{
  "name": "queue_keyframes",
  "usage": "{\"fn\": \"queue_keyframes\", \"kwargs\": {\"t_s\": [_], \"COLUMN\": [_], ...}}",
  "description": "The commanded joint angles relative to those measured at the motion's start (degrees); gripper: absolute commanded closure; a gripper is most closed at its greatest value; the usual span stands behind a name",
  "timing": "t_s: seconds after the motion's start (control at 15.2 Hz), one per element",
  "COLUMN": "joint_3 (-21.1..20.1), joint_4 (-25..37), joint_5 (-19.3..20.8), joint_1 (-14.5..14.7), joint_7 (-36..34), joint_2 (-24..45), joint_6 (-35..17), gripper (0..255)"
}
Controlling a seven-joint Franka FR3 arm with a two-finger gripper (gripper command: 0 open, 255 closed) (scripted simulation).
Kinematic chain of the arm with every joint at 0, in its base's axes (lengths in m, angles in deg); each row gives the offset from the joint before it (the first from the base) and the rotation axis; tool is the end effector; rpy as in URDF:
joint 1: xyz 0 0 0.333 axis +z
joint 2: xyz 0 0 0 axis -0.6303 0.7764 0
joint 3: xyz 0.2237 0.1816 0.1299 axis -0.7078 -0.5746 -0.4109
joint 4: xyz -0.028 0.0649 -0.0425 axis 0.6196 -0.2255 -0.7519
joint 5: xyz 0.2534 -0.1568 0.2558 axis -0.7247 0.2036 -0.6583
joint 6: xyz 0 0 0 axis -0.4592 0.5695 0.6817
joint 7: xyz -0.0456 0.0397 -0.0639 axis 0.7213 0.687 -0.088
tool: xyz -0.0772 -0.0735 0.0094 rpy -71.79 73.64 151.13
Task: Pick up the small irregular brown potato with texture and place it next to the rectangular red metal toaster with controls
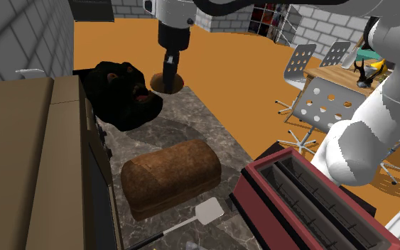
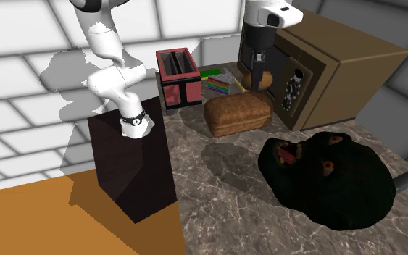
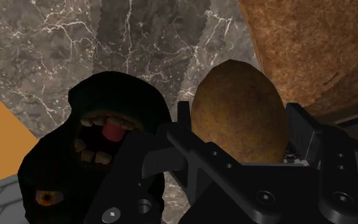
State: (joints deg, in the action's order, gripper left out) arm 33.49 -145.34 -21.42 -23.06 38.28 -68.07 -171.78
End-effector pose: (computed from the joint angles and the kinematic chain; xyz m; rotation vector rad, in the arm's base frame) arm 0.4379 0.3465 0.6033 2.8513 1.2962 0.1643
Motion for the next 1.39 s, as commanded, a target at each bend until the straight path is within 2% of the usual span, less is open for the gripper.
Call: {"fn": "queue_keyframes", "kwargs": {"t_s": [0.0,0.46,0.99,1.32], "joint_3": [0.7,4.1,8.2,7.8], "joint_4": [-5.3,-21.4,-35.1,-39.5], "joint_5": [-1.9,-7.1,-9.5,-10.0], "joint_1": [-0.5,0.3,2.7,3.0], "joint_7": [1.5,5.9,9.2,9.3], "joint_2": [-4.9,-22.1,-40.9,-41.7], "joint_6": [-0.7,-0.3,4.9,1.4], "gripper": [255,255,255,255]}}
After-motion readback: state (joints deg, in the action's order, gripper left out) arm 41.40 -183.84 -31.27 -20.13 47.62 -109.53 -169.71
